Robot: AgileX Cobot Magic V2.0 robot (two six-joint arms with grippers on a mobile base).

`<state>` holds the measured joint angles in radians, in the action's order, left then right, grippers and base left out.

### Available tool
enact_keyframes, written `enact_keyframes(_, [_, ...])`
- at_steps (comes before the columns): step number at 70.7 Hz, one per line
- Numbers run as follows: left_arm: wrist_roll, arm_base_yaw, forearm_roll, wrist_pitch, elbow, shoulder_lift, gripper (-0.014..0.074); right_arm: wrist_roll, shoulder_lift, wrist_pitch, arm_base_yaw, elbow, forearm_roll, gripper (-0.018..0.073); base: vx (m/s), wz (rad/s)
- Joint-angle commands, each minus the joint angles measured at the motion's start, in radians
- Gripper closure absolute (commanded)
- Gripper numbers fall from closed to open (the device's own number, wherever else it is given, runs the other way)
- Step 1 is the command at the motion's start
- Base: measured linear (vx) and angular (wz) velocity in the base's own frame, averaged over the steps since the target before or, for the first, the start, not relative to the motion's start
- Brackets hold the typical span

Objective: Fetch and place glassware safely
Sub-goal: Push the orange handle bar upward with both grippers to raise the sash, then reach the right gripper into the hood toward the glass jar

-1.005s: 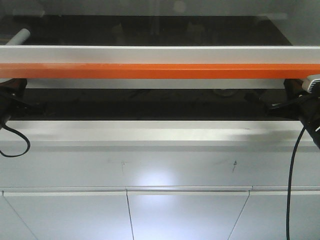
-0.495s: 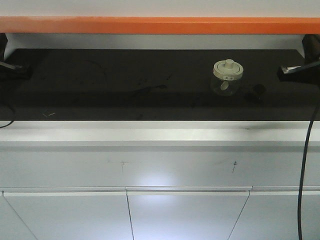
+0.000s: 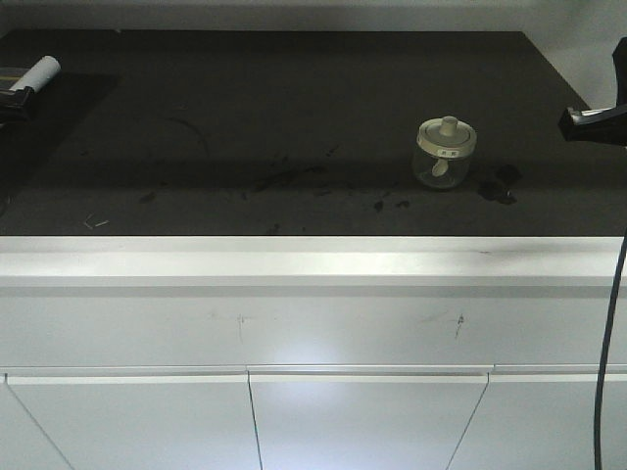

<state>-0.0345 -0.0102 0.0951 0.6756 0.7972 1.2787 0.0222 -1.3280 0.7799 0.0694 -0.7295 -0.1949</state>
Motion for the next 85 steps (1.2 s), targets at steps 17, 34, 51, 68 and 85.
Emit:
enact_keyframes(17, [0.003, -0.006, -0.01, -0.067, 0.033, -0.098, 0.0603, 0.053, 0.095, -0.06, 0.005, -0.029, -0.002, 0.056, 0.0, 0.0])
enact_keyframes(34, [0.017, -0.005, -0.012, -0.314, 0.03, -0.247, 0.0603, 0.1, 0.219, -0.266, 0.005, -0.029, -0.057, 0.056, 0.0, 0.0])
enact_keyframes(51, [0.063, -0.005, -0.011, -0.501, 0.012, -0.397, 0.0603, 0.257, 0.36, -0.353, 0.005, 0.004, -0.183, 0.056, 0.0, 0.0])
enact_keyframes(68, [0.063, -0.005, -0.011, -0.498, -0.197, -0.607, 0.0603, 0.353, 0.51, -0.349, 0.005, 0.127, -0.274, 0.056, 0.0, 0.0])
enact_keyframes(85, [0.063, -0.005, -0.011, -0.539, -0.413, -0.843, 0.0603, 0.36, 0.628, -0.349, 0.005, 0.224, -0.284, 0.056, 0.0, 0.0])
